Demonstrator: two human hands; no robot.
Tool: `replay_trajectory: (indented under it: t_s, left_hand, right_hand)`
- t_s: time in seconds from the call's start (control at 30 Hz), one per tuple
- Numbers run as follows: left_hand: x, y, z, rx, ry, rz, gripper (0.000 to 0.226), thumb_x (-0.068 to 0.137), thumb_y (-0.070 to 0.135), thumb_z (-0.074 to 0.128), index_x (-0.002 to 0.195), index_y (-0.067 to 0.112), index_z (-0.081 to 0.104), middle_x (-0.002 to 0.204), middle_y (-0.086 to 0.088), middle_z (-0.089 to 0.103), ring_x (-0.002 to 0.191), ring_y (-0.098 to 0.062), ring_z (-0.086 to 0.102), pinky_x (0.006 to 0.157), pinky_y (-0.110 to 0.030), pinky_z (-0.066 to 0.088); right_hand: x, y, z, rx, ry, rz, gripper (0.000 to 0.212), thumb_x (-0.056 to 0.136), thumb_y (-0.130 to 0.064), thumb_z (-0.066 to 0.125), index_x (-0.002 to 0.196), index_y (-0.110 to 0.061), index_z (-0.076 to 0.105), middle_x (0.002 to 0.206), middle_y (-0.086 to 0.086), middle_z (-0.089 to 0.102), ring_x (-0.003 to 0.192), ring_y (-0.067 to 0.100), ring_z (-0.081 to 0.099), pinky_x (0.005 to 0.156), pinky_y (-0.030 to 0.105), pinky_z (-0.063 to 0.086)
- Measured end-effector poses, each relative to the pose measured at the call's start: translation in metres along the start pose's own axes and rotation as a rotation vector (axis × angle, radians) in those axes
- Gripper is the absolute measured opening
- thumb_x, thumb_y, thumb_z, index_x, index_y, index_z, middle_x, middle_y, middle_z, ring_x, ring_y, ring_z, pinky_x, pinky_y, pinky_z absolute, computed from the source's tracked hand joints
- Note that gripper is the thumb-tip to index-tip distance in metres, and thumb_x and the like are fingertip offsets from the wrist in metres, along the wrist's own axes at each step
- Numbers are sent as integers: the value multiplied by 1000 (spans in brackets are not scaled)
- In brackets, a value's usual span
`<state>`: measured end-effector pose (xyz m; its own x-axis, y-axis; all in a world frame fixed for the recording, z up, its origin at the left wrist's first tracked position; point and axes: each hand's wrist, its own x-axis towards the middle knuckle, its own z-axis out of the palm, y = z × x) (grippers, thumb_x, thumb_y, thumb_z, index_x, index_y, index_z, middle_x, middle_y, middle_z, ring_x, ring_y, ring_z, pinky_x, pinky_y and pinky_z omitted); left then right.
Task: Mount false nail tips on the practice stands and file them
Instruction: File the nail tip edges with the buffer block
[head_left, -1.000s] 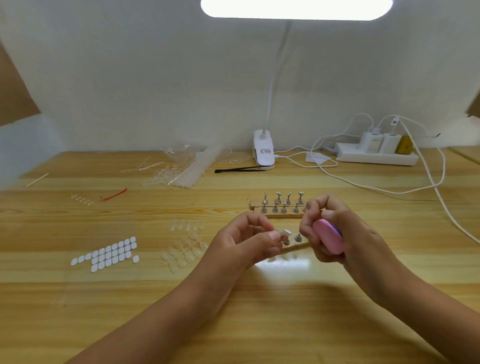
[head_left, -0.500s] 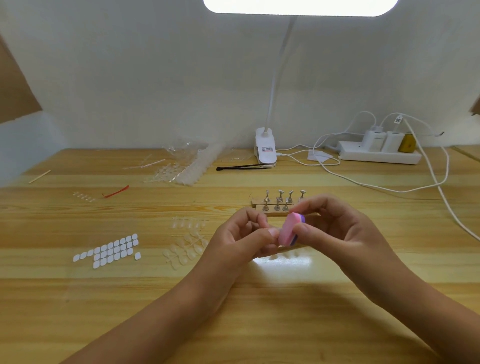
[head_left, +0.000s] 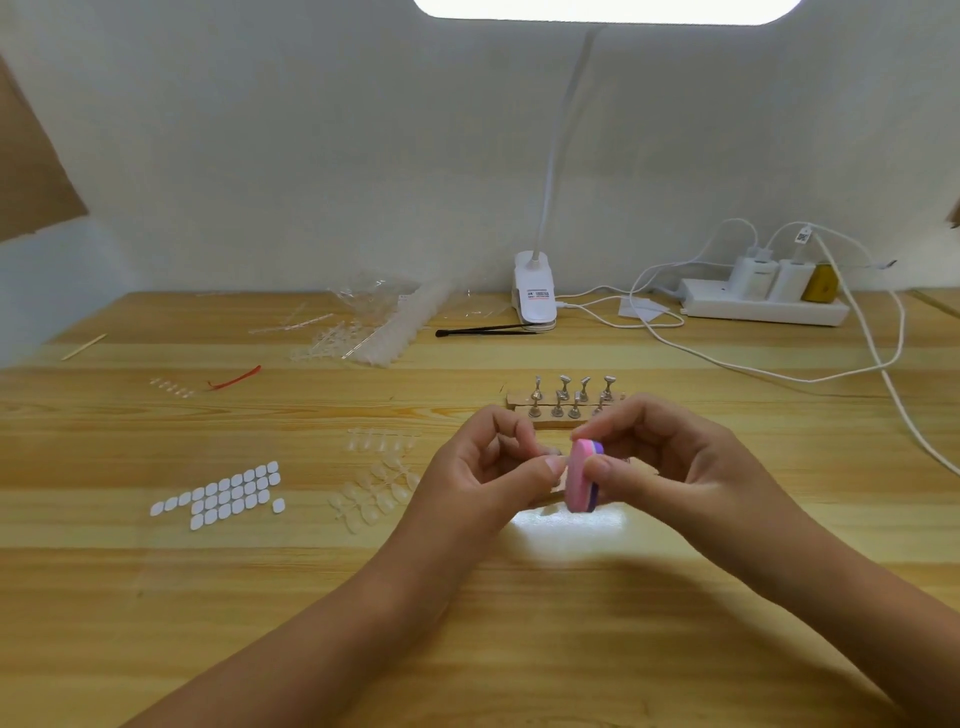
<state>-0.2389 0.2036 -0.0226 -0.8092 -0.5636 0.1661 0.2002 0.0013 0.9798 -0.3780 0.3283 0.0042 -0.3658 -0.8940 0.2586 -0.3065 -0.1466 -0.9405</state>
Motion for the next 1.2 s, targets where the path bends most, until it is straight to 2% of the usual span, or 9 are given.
replay_trajectory:
  t_s: [0.2,0.27,0.33,0.47,0.63,0.87,0.93,1.03,1.2]
  left_hand:
    - [0,1,-1,8,12,2,21,77,21,72,90,15,56,87,-3,67,84,-14,64,75,-17,51]
    - [0,0,-1,-12,24,-9,24,76,19,72,91,16,54,89,-5,67,85,-14,65,75,-18,52]
    - [0,0,-1,-31,32,-26,28,75,18,72,93,13,51,90,-6,67,85,-13,66,75,-18,52]
    - [-1,0,1,-9,2,-46,27,76,21,71,92,13,50,91,-4,69,84,-8,67,81,-21,54]
    - [-2,2,2,-48,38,-45,31,75,19,71,95,11,48,91,-6,68,86,-12,68,78,-20,54]
    - [-1,2,1,-18,73,-66,26,85,12,74,107,15,60,88,1,67,82,-7,66,71,-12,50]
    - [0,2,0,-8,76,-65,27,81,20,75,107,18,67,88,3,72,83,-6,68,73,-12,50]
    - [1,2,-2,-3,69,-60,23,76,27,71,99,26,75,101,-5,75,95,-12,71,81,-14,51]
    - [1,1,-3,1,52,-63,23,78,28,71,101,29,75,103,-6,75,97,-13,70,83,-15,51]
  right_hand:
    - [-2,3,4,75,109,-58,22,73,-23,71,94,-16,69,89,2,72,83,13,69,72,26,58]
    - [-2,2,3,47,63,-58,24,74,-23,70,96,-12,68,89,1,71,84,11,69,72,23,57]
    - [-1,1,2,30,37,-32,28,73,-26,71,97,-11,68,90,1,71,86,12,69,75,26,58]
    - [0,1,-1,98,130,-40,24,71,-33,71,93,-23,71,92,6,72,85,20,71,77,30,59]
    - [0,3,2,99,10,15,29,73,-29,71,97,-13,70,92,8,72,86,23,71,74,28,58]
    - [-1,1,-1,96,77,-46,22,73,-26,71,94,-19,71,93,6,71,89,19,70,77,30,59]
    - [-1,2,1,78,29,-32,22,73,-24,71,94,-16,71,92,5,71,87,18,70,75,29,59]
    - [-2,2,5,75,-13,-14,23,74,-22,72,95,-11,70,93,6,71,87,21,71,73,27,59]
    - [-1,0,4,218,118,-13,31,69,-24,71,95,-6,67,85,9,73,78,20,72,68,24,57]
